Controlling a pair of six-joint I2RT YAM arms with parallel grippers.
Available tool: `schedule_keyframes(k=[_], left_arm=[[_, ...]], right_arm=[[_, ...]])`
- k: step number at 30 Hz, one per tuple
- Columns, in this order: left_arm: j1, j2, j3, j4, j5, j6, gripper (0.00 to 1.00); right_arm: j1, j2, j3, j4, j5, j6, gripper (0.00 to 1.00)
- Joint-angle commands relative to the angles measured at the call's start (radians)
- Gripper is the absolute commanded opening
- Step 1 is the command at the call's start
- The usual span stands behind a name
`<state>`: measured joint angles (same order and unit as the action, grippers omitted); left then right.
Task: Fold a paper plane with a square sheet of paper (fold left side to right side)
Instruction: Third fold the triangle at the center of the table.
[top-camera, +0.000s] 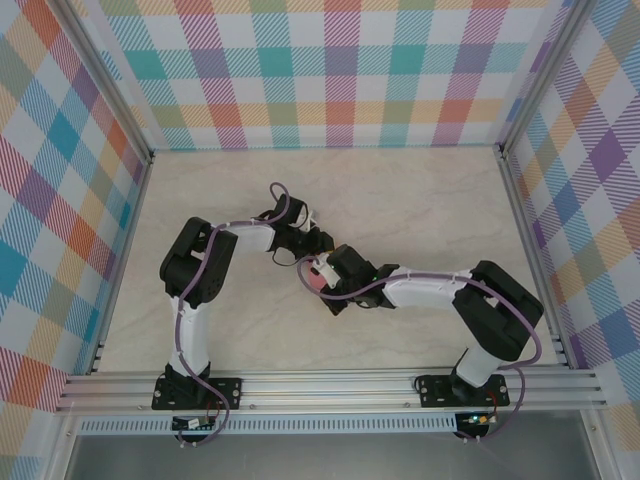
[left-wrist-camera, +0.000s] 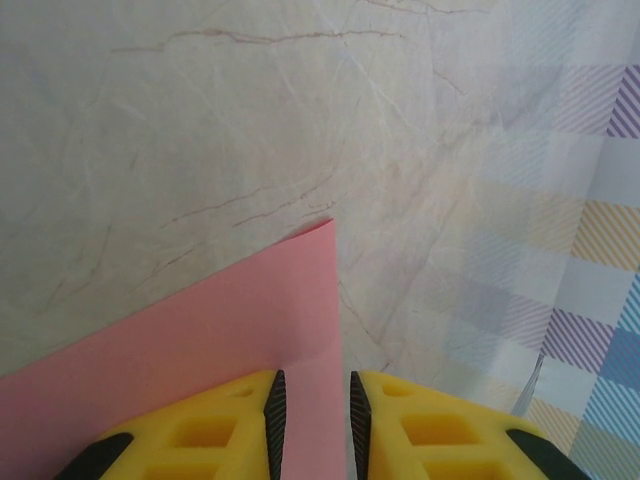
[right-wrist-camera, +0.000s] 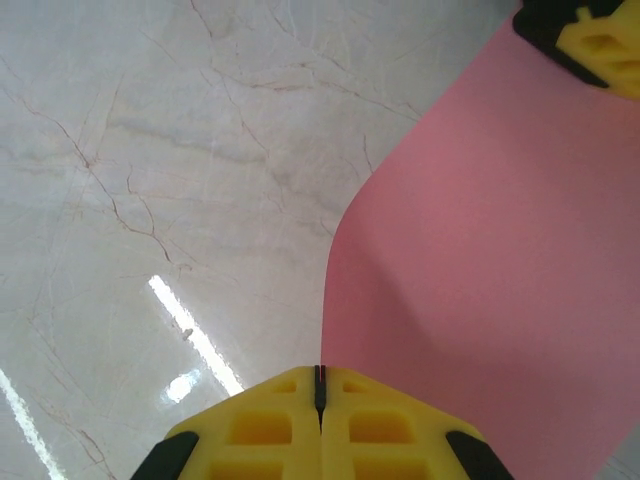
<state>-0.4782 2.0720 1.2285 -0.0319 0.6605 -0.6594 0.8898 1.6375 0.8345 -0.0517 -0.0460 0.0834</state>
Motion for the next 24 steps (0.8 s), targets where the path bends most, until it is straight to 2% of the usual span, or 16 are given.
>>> schedule_keyframes(k=[1,14,24], left_arm=[[-0.016,0.029,0.021,-0.057,-0.008,0.04,0.26],[-0.022,0.045,0.012,-0.065,-0.012,0.052,0.25],[-0.025,0.047,0.014,-0.062,-0.012,0.052,0.24]], right_arm=[[-0.025,0.014,0.042,-0.04,-0.073,0.033,0.01],[-0.134,0.075,0.107,-0.143,-0.105,0.109,0.01],[-0.172,0.114,0.141,-0.178,-0.097,0.132,0.02]])
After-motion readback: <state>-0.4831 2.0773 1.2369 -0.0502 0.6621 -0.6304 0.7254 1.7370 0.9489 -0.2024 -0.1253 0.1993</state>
